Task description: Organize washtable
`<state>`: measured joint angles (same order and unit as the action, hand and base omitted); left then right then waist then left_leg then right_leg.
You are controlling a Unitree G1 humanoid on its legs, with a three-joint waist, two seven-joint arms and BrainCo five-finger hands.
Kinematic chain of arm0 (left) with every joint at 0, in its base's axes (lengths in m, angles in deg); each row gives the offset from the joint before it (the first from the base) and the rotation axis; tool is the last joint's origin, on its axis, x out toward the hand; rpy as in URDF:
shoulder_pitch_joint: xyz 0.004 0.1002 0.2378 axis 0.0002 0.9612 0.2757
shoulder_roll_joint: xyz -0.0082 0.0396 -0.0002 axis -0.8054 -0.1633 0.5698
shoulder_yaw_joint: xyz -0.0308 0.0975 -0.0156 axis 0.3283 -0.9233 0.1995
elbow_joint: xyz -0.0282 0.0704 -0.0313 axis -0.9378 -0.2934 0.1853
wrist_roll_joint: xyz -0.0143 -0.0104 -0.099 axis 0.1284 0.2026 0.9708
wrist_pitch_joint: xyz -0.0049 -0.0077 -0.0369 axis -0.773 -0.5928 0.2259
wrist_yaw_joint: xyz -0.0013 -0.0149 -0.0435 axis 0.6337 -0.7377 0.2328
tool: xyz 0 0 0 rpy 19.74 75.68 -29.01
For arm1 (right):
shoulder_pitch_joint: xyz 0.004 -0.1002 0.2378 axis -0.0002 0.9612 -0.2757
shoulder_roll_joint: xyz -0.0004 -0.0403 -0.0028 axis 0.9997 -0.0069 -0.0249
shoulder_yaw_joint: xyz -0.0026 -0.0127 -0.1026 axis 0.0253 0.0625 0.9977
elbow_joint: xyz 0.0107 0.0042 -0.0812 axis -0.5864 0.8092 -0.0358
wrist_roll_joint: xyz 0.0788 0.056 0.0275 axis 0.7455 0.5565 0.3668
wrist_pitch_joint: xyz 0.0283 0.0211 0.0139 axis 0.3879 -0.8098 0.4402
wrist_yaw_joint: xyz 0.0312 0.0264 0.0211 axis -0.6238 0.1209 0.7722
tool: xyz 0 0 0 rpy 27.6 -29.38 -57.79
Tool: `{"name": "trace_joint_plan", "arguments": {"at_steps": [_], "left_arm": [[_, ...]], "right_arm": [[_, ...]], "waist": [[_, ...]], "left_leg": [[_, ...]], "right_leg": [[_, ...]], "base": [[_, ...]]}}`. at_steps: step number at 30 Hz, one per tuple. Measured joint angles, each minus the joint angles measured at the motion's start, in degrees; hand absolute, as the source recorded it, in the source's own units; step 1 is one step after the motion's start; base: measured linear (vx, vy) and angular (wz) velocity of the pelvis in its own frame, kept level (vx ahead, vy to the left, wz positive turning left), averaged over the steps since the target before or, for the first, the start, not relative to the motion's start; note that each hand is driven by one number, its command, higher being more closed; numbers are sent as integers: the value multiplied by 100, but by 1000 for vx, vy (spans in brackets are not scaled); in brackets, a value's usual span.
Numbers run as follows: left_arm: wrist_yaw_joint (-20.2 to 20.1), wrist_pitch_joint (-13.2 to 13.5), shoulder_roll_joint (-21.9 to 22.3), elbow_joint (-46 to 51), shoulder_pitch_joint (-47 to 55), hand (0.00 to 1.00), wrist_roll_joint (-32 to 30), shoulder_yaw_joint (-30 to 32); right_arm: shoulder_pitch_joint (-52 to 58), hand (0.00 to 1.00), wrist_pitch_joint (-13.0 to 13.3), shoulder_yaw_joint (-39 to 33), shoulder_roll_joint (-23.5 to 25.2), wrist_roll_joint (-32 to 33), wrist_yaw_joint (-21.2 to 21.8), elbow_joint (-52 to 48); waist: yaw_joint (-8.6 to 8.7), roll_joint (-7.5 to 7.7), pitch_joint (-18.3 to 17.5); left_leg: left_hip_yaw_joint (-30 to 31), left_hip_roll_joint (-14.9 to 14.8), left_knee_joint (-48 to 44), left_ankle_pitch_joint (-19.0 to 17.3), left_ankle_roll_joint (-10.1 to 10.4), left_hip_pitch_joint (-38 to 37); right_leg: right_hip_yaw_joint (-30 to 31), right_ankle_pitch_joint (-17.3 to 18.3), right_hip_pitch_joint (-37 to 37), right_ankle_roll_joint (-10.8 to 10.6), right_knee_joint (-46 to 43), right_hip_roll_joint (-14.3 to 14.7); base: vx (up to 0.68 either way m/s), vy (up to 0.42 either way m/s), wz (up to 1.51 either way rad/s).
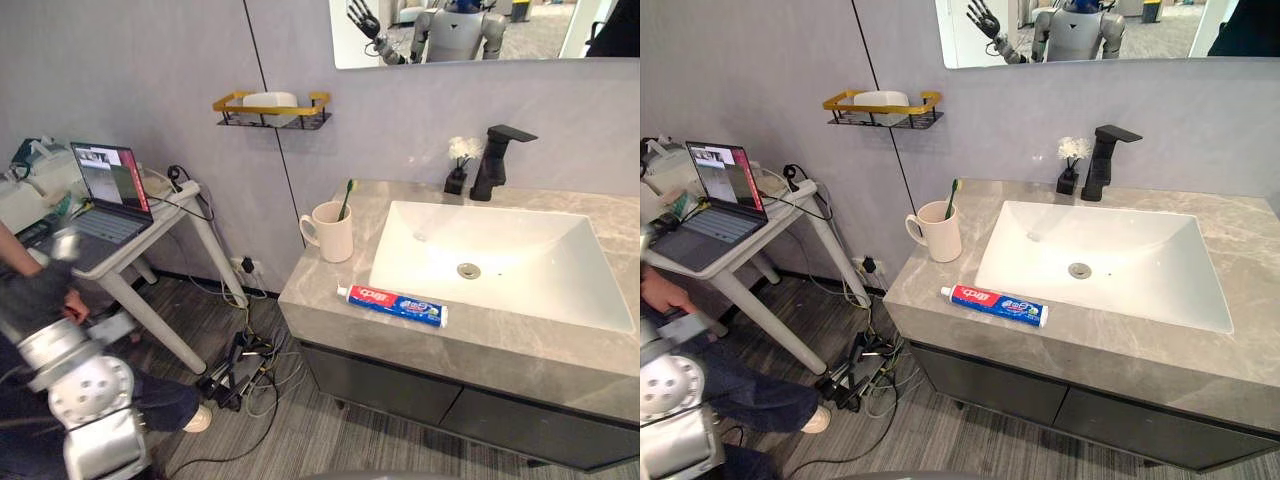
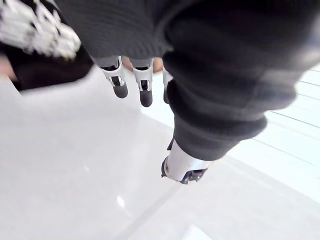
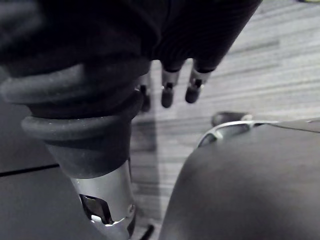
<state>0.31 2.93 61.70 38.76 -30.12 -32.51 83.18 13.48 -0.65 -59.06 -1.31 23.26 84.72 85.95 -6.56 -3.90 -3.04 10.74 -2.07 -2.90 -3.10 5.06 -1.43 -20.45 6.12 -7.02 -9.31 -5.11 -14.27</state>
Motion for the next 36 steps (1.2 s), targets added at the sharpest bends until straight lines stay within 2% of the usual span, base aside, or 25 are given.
{"name": "trace_joint_plan", "arguments": {"at_steps": [2, 5, 8, 10, 12, 14, 16, 18, 21, 24, 26, 29, 34, 35, 36], "left_arm": [[-261, 85, -286, 284, -3, 0, -41, -739], [-1057, 489, -965, 516, -246, 0, 128, -2163], [-1507, 633, -1132, 348, -663, 0, 589, -2888], [-1702, 634, -1232, 137, -883, 0, 733, -3263], [-2061, 583, -1536, -195, -1105, 0, 815, -3676], [-2252, 570, -1717, -382, -1201, 0, 946, -3884], [-2490, 564, -1824, -637, -1275, 0, 1118, -4059], [-2664, 459, -1926, -992, -1321, 0, 1209, -4233], [-2882, 348, -2064, -1577, -1525, 0, 1209, -4420], [-2906, 235, -2125, -2268, -1660, 0, 1145, -4528], [-2850, 181, -2100, -2759, -1659, 0, 758, -4529], [-2826, 153, -2082, -2997, -1663, 0, 362, -4530], [-2733, 137, -1916, -3300, -1690, 0, -100, -4525], [-2733, 133, -1883, -3383, -1724, 0, -153, -4523], [-2730, 127, -1871, -3437, -1761, 0, -165, -4523]], "right_arm": [[10, 0, 2, 85, -4, 13, 1, -43], [29, 0, 12, 261, -24, 50, 14, -115], [13, 0, 9, 271, -24, 50, 86, 15], [22, 0, -13, 269, -24, 57, 130, 152], [-27, 0, -9, 253, -37, 114, 132, 275], [-109, 0, -12, 250, -51, 116, 135, 343], [-190, 0, -12, 250, -68, 119, 150, 474], [-246, 0, -13, 269, -68, 123, 172, 517], [-298, 0, -28, 405, -164, 240, 239, 572], [-356, 0, -31, 598, -228, 245, 258, 602], [-401, 0, -24, 716, -231, 254, 268, 599], [-456, 0, -23, 721, -232, 266, 278, 584], [-486, 0, -20, 725, -225, 266, 359, 509], [-505, 0, -20, 725, -225, 267, 369, 500], [-529, 0, -20, 724, -225, 266, 372, 500]], "waist": [[87, 2, -3], [170, 16, -9], [266, 57, -39], [267, 71, -49], [319, 74, -53], [429, 76, -55], [453, 82, -59], [573, 96, -64], [597, 119, -44], [621, 119, -36], [755, 144, -13], [878, 166, 82], [883, 146, 191], [891, 194, 258], [899, 149, 277]], "left_leg": [[-23, -8, 2, 0, -1, -31], [-168, -45, 89, 2, -7, -51], [-267, -85, 151, 8, 1, -65], [-350, -116, 187, 40, 16, -96], [-468, -146, 244, 53, 24, -146], [-553, -170, 271, 53, 24, -144], [-638, -192, 275, 53, 24, -147], [-657, -201, 272, 52, 24, -149], [-709, -211, 270, 44, 22, -183], [-787, -209, 270, 34, 18, -182], [-791, -204, 267, 31, 18, -165], [-825, -207, 264, 30, 20, -140], [-1045, -268, 272, -36, 53, -112], [-1089, -300, 273, -55, 70, -121], [-1101, -319, 272, -63, 77, -141]], "right_leg": [[25, 16, -2, 27, -26, 2], [145, 21, 45, 33, -49, 14], [228, -28, 91, 29, 28, 51], [338, -79, 131, -2, 49, 80], [481, -156, 149, 9, 143, 117], [571, -221, 176, 19, 241, 153], [682, -280, 249, 33, 307, 188], [710, -314, 235, 52, 371, 207], [723, -425, 210, 91, 536, 238], [804, -491, 215, 150, 663, 247], [809, -514, 218, 174, 711, 248], [832, -550, 237, 221, 766, 256], [1044, -673, 329, 201, 946, 326], [1090, -686, 339, 184, 960, 359], [1099, -710, 324, 171, 974, 379]], "base": [[-45, 5, -10], [-57, 7, -18], [-37, 6, -19], [31, 5, -24], [66, 12, -30], [37, 13, -30], [43, 11, -26], [4, 3, -10], [-35, 3, -11], [-55, 11, -14], [-53, 9, -6], [-32, 7, -7], [12, 4, -23], [32, -11, -15], [49, -15, -13]]}}
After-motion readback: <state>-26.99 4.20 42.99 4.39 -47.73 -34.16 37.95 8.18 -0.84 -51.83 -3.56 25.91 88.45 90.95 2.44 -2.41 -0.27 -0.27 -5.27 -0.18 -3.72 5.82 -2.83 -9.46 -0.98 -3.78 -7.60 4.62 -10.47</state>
